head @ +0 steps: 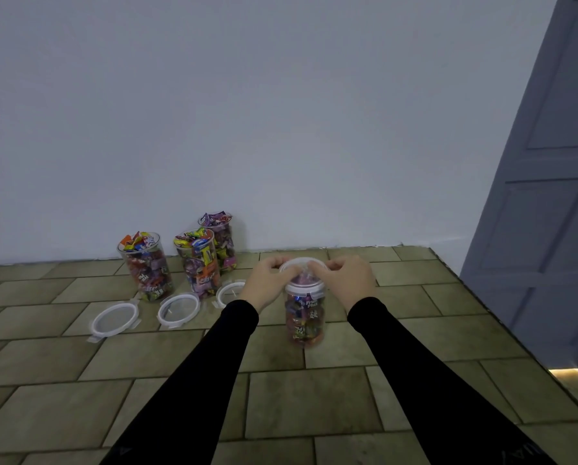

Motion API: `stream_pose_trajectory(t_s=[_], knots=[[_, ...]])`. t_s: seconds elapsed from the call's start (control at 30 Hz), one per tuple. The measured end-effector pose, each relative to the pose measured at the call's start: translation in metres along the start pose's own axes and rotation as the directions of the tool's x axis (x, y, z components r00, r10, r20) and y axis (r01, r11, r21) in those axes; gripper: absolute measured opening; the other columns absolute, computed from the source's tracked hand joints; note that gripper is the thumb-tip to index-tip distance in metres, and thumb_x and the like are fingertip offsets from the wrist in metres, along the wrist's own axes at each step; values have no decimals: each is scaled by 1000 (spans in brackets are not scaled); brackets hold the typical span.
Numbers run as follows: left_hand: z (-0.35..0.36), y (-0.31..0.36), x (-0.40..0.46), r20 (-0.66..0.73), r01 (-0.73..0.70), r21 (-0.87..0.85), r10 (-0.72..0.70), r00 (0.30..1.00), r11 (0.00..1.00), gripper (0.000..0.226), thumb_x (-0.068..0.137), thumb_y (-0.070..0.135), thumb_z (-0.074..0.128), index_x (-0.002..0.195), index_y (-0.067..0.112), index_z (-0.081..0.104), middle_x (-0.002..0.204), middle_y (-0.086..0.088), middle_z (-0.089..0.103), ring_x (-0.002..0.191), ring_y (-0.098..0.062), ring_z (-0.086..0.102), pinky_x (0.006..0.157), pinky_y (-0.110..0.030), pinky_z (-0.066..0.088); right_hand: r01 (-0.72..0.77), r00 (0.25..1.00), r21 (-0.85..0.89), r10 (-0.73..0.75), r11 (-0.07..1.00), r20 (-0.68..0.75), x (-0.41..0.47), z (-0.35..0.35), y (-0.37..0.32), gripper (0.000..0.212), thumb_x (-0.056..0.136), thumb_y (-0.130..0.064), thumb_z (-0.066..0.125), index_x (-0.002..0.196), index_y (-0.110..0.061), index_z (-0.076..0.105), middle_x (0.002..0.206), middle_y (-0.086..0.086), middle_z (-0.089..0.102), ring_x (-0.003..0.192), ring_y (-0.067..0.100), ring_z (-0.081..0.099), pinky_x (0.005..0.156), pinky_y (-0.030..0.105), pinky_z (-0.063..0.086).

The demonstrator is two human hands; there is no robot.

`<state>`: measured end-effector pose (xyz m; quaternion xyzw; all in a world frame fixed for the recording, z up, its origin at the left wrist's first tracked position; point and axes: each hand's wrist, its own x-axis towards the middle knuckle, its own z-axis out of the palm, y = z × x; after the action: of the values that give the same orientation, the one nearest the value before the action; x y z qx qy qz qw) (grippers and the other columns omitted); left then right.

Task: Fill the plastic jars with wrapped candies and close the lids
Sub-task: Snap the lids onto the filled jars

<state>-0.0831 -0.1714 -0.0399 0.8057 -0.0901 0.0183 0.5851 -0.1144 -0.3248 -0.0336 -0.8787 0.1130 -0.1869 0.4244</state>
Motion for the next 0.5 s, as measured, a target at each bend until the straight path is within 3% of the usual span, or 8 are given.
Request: stream_pose_trajectory(t_s=[0.1, 0.17, 0.27, 0.37, 0.5], knots=[[1, 1, -5, -27, -31, 26, 31, 999, 999, 19, 88, 24, 66, 105, 14, 66, 96, 0, 69, 74, -3, 62, 57, -11, 45, 28, 1000, 50, -28, 998, 6, -5, -2, 0, 33, 81, -50, 68, 81, -18, 76, 74, -4, 71, 75, 15, 66, 81, 38, 52], [1, -2, -7, -33, -89, 93, 93, 995, 992, 30, 89, 29, 65, 113, 12, 65, 110, -1, 67, 93, -10, 63, 74, -17, 48, 80, 995, 20, -81, 997, 49, -9, -2, 4, 39, 89, -52, 57, 96, -19, 76, 89, 1, 67, 84, 18, 62, 83, 35, 49], [-8, -7, -11, 78, -179, 93, 172, 982, 979, 51, 87, 46, 64, 131, 21, 56, 129, 8, 59, 117, -9, 55, 94, -25, 45, 201, 968, 154, -221, 967, 122, -18, -1, 19, 56, 87, -58, 48, 121, -17, 65, 106, 3, 58, 97, 16, 55, 91, 33, 45], [-22, -17, -20, 138, -235, 102, 221, 966, 967, 59, 70, 66, 65, 124, 44, 55, 125, 14, 62, 115, -6, 57, 90, -27, 51, 260, 935, 270, -311, 927, 171, -25, 2, 36, 59, 82, -60, 59, 126, -22, 58, 117, -6, 51, 113, 10, 49, 99, 27, 39], [-21, -34, -30, 131, -228, -39, 231, 964, 973, 67, 68, 58, 74, 129, 46, 51, 131, 10, 60, 122, -6, 55, 96, -33, 51, 278, 938, 261, -320, 924, 135, -21, 10, 43, 74, 74, -69, 56, 130, -21, 58, 125, -6, 52, 120, 12, 48, 103, 30, 38]])
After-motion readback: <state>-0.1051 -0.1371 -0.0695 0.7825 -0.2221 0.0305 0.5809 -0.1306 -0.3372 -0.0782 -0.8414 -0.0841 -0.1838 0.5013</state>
